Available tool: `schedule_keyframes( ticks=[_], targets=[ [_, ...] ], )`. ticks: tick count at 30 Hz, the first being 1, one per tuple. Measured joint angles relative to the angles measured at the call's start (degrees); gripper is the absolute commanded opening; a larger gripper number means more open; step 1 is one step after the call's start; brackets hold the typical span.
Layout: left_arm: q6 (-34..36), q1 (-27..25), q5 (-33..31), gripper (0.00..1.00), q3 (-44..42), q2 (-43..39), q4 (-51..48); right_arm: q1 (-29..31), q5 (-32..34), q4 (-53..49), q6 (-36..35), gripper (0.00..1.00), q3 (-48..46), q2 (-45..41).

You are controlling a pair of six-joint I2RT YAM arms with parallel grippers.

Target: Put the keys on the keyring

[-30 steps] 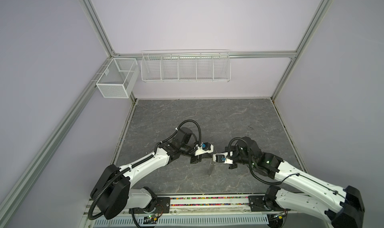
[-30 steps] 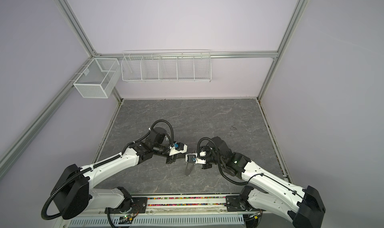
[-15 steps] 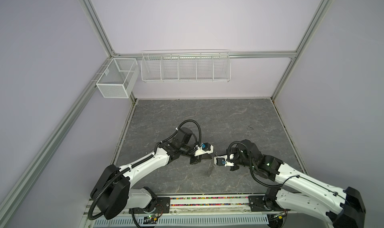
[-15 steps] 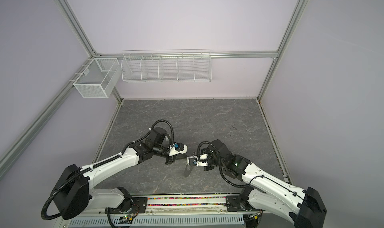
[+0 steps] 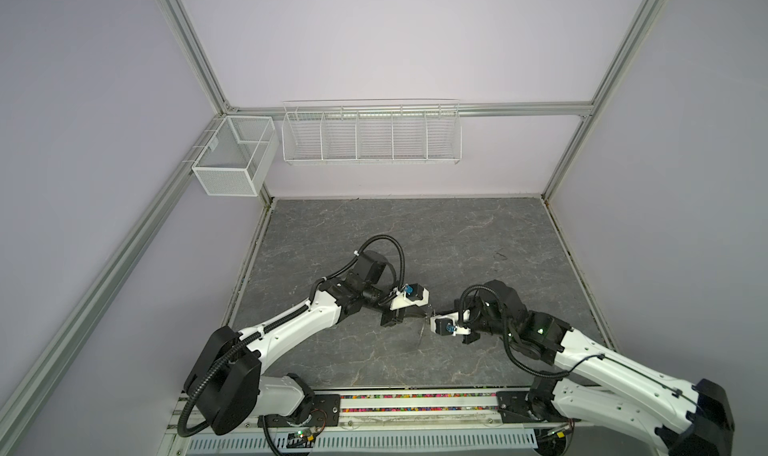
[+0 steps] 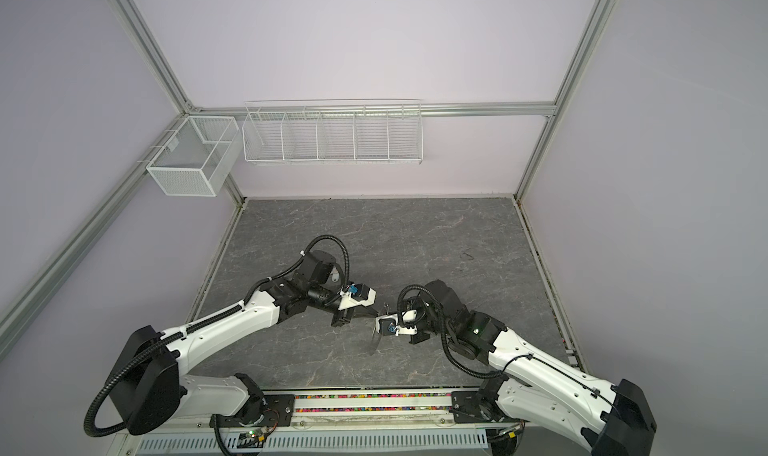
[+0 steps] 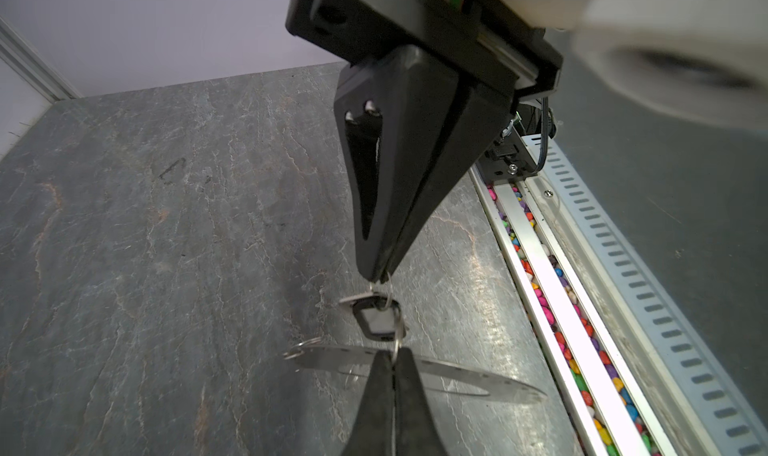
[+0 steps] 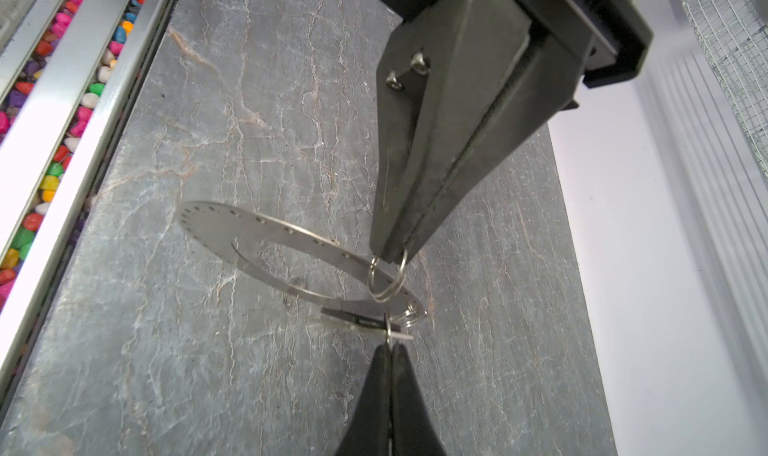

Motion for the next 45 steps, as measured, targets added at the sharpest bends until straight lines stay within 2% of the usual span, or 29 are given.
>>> schedule_keyframes(
  ticks=[21,45],
  targets=[
    [2.43,-1.09,0.13,0.0,2.34,2.69,-4.11,0.59,-2.12,-0.13,-0.37,0.07,0.0,-0.55],
    [2.95,-1.49,0.94,0.0,2.62,3.17,-4.81,1.64,-0.55,-0.5,-1.62,0.07,0.0,-0.61]
  ],
)
